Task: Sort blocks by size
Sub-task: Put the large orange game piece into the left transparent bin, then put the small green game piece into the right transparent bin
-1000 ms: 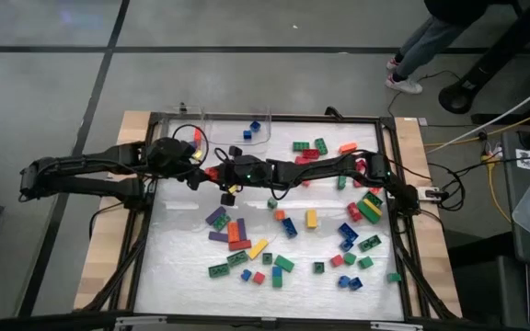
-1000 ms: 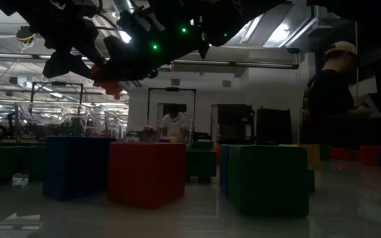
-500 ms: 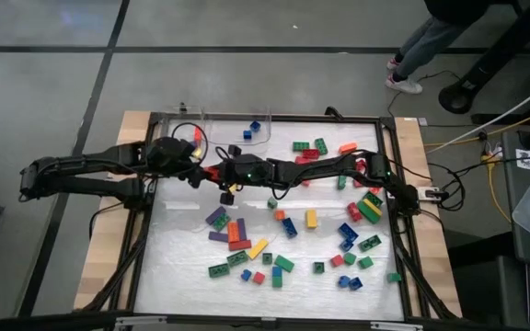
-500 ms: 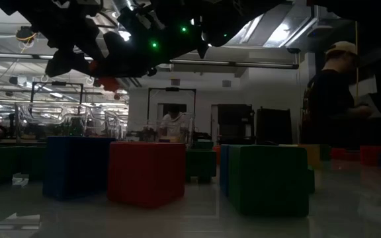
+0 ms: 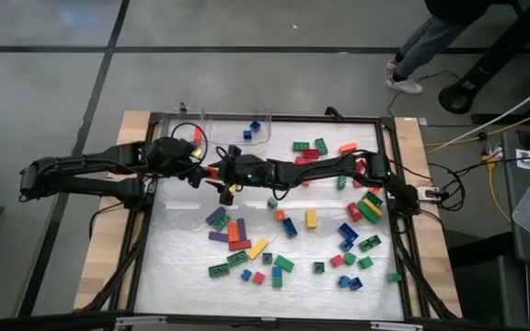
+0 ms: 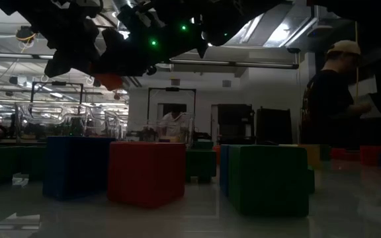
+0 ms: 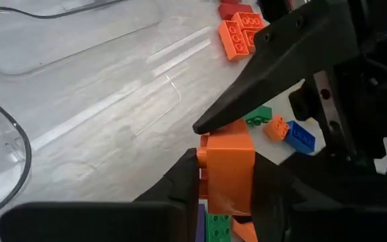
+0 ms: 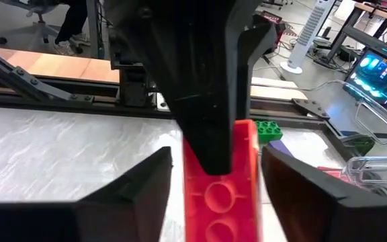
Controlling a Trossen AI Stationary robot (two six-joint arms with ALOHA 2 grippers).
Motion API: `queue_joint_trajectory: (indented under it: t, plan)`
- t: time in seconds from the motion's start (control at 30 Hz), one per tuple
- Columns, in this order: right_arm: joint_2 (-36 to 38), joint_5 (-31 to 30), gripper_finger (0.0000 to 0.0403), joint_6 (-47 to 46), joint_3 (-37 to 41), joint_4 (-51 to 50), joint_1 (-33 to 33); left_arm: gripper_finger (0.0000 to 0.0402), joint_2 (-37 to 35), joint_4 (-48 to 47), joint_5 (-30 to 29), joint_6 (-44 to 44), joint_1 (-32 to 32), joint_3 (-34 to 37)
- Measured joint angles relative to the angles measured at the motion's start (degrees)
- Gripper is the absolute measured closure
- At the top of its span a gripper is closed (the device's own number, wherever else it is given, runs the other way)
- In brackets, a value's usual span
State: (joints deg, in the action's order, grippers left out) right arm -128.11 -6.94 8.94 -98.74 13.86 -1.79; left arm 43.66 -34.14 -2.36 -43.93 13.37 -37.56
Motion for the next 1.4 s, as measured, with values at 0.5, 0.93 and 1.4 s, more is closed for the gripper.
queue_joint_trajectory:
  t: [0.5,0.93,1.4]
  plan:
    - [11.6,-6.1,0.0103,-5.2,0.0,-34.0,-0.1,0.0319,-2.5,-3.0,-11.4,10.1,3.9,0.0]
    - [13.6,2.7,0.0103,-16.5,0.0,-67.4,0.0,0.029,-4.7,-10.9,-28.7,18.6,12.3,0.0]
    - [9.7,2.9,0.0103,-24.4,1.0,-66.3,2.8,0.0234,-1.7,-12.0,-27.9,17.7,13.2,0.0]
